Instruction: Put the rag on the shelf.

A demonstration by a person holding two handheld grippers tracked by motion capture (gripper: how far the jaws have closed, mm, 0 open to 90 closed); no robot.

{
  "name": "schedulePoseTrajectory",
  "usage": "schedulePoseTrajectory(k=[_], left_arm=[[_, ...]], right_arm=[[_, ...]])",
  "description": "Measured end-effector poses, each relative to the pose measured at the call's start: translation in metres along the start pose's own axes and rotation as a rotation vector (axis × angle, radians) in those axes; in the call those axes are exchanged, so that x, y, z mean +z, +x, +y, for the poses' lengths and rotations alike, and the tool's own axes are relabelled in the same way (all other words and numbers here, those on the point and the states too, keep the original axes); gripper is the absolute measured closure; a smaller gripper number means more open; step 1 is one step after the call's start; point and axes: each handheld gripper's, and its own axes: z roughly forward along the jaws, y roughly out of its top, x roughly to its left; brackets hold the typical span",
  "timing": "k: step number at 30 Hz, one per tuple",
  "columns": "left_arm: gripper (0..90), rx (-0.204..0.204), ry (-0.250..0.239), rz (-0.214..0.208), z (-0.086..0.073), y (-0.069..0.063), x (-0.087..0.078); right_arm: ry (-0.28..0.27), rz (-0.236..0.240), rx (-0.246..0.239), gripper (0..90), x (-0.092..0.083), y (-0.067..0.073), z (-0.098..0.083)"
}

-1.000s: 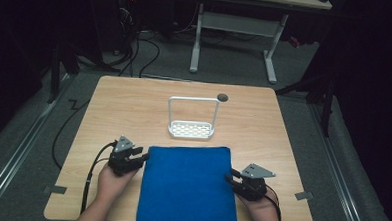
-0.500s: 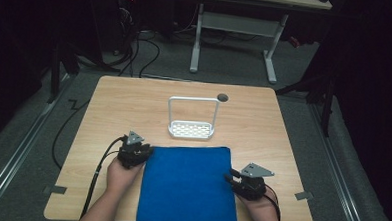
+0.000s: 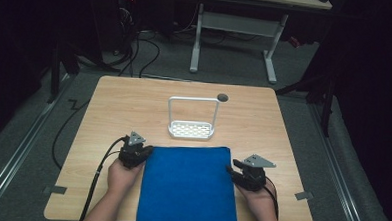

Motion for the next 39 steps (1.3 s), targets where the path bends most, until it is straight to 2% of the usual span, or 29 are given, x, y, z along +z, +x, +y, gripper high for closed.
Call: schedulePoseTrajectory(k=[2, 6, 9, 11, 13, 17, 19, 23, 25, 28, 31, 33, 35, 39], left_arm=[[87.9, 0.003, 0.001, -0.001, 0.0, 0.0, 0.0], [87.9, 0.008, 0.0, 0.003, 0.0, -0.001, 0.0], [87.9, 0.003, 0.002, -0.002, 0.0, 0.0, 0.0], [87.8, -0.006, 0.001, -0.009, 0.0, 0.001, 0.0], [87.8, -0.013, 0.002, -0.016, 0.0, 0.002, 0.0], [87.8, -0.025, 0.001, -0.025, 0.0, 0.004, 0.0], [87.8, -0.027, 0.001, -0.026, 0.0, 0.004, 0.0], [87.9, -0.036, 0.001, -0.03, 0.0, 0.004, 0.0], [88.0, -0.049, 0.0, -0.038, -0.001, 0.006, -0.001], [88.1, -0.064, -0.001, -0.04, -0.001, 0.007, -0.001], [88.2, -0.046, -0.003, -0.021, -0.002, 0.004, -0.002], [88.2, -0.038, -0.04, -0.018, -0.003, 0.003, -0.006], [88.3, -0.047, -0.049, -0.031, -0.004, 0.005, -0.006], [88.5, -0.047, -0.102, -0.041, -0.005, 0.004, -0.012]], right_arm=[[-0.004, -0.019, 0.019, 57.9, 0.007, -0.005, 0.007], [0.029, -0.068, 0.046, 56.1, 0.03, -0.015, 0.016], [0.05, -0.08, 0.073, 55.2, 0.044, -0.021, 0.021], [0.051, -0.071, 0.081, 55.4, 0.05, -0.023, 0.023], [0.059, -0.095, 0.067, 57.3, 0.054, -0.023, 0.024], [0.071, -0.083, 0.031, 61.6, 0.061, -0.02, 0.025], [0.078, -0.073, 0.031, 65.5, 0.064, -0.019, 0.024], [0.076, -0.052, 0.013, 82.5, 0.064, -0.015, 0.024], [0.077, -0.045, 0.01, 87.0, 0.064, -0.013, 0.024], [0.065, -0.038, 0.014, 88.0, 0.061, -0.013, 0.025], [0.03, -0.029, 0.021, 88.2, 0.054, -0.014, 0.025], [0.013, -0.029, 0.022, 88.2, 0.05, -0.012, 0.024], [0.003, -0.025, 0.015, 88.2, 0.046, -0.009, 0.022], [-0.035, -0.021, -0.001, 88.3, 0.037, -0.005, 0.022]])
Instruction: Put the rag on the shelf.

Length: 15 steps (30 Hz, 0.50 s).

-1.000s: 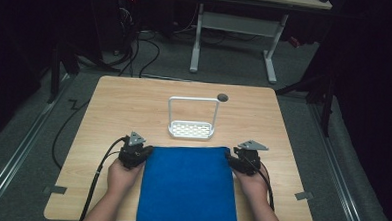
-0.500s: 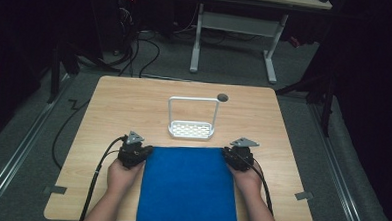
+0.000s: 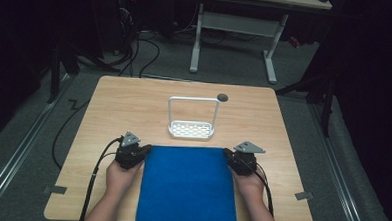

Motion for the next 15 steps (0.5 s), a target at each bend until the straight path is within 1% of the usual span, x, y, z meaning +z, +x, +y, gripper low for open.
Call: schedulePoseTrajectory(k=[1, 4, 6, 10, 11, 12, 15], left_arm=[[88.5, 0.001, -0.015, -0.002, 0.0, 0.0, -0.002], [88.5, -0.026, -0.062, -0.015, 0.002, 0.0, -0.009], [88.5, -0.019, -0.086, -0.011, 0.004, -0.002, -0.015], [88.5, -0.004, -0.129, -0.012, 0.007, -0.006, -0.024], [88.5, -0.004, -0.129, -0.012, 0.007, -0.006, -0.024], [88.5, 0.005, -0.155, -0.01, 0.008, -0.009, -0.029], [88.4, 0.017, -0.192, -0.008, 0.011, -0.012, -0.036]], right_arm=[[-0.014, 0.004, -0.004, 88.3, -0.002, 0.0, 0.001], [-0.052, 0.003, -0.003, 88.3, -0.009, 0.001, 0.003], [-0.075, 0.01, 0.012, 88.4, -0.014, 0.001, 0.005], [-0.112, 0.014, 0.017, 88.4, -0.022, 0.0, 0.007], [-0.112, 0.014, 0.017, 88.4, -0.022, 0.0, 0.007], [-0.13, 0.015, 0.018, 88.4, -0.026, 0.001, 0.009], [-0.158, 0.015, 0.016, 88.4, -0.033, 0.002, 0.011]])
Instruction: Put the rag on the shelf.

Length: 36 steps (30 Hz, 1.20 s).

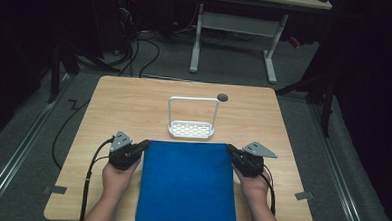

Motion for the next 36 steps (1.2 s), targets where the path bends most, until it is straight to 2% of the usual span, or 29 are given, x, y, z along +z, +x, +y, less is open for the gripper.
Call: schedulePoseTrajectory(k=[5, 8, 9, 12, 20, 28, 29, 36], left_arm=[[88.4, 0.012, -0.061, 0.006, 0.008, -0.005, -0.011], [88.4, 0.018, -0.08, 0.005, 0.012, -0.006, -0.015], [88.4, 0.024, -0.105, 0.007, 0.015, -0.008, -0.02], [88.4, 0.033, -0.119, 0.01, 0.019, -0.01, -0.024], [88.4, 0.053, -0.195, 0.012, 0.031, -0.017, -0.04], [88.5, 0.076, -0.264, 0.011, 0.046, -0.026, -0.054], [88.5, 0.091, -0.286, 0.011, 0.052, -0.03, -0.059], [88.7, 0.145, -0.353, 0.01, 0.078, -0.04, -0.072]], right_arm=[[-0.043, 0.005, -0.011, 88.3, -0.01, 0.003, 0.006], [-0.069, 0.006, -0.019, 88.3, -0.015, 0.006, 0.01], [-0.08, 0.003, -0.025, 88.3, -0.017, 0.007, 0.012], [-0.098, 0.001, -0.031, 88.3, -0.021, 0.009, 0.015], [-0.191, 0.003, -0.063, 88.3, -0.041, 0.019, 0.031], [-0.258, 0.001, -0.083, 88.4, -0.057, 0.027, 0.045], [-0.265, 0.0, -0.092, 88.4, -0.059, 0.027, 0.047], [-0.337, -0.004, -0.09, 88.4, -0.073, 0.029, 0.069]])
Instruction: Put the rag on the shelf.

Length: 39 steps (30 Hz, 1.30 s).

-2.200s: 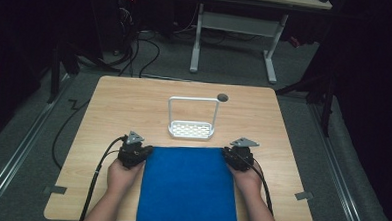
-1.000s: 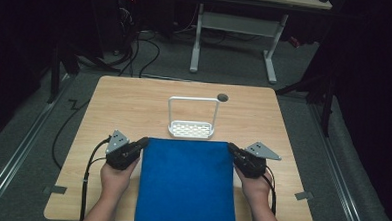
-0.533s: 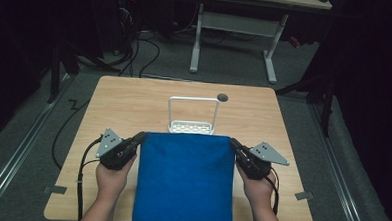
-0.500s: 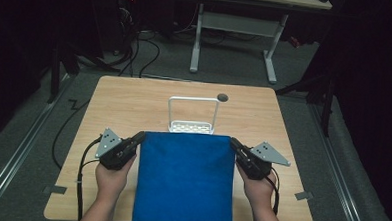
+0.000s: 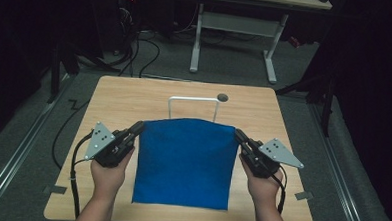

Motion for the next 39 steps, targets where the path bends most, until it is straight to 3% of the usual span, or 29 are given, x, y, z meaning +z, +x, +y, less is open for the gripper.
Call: schedulePoseTrajectory(k=[8, 18, 28, 34, 39], left_arm=[[88.7, 0.03, -0.046, 0.002, 0.027, 0.003, 0.002], [88.8, 0.079, -0.111, 0.024, 0.069, 0.011, 0.007], [89.0, 0.074, -0.09, 0.026, 0.074, 0.019, 0.017], [89.1, 0.082, -0.046, 0.027, 0.078, 0.028, 0.037], [89.1, 0.135, -0.013, 0.04, 0.083, 0.028, 0.055]], right_arm=[[-0.062, -0.008, -0.043, 88.5, 0.0, -0.002, 0.035], [-0.111, -0.017, -0.061, 88.5, 0.004, -0.009, 0.071], [-0.121, -0.031, -0.05, 88.6, 0.006, -0.018, 0.082], [-0.092, -0.039, -0.049, 88.7, 0.015, -0.027, 0.087], [-0.051, -0.034, -0.009, 88.7, 0.029, -0.04, 0.09]])
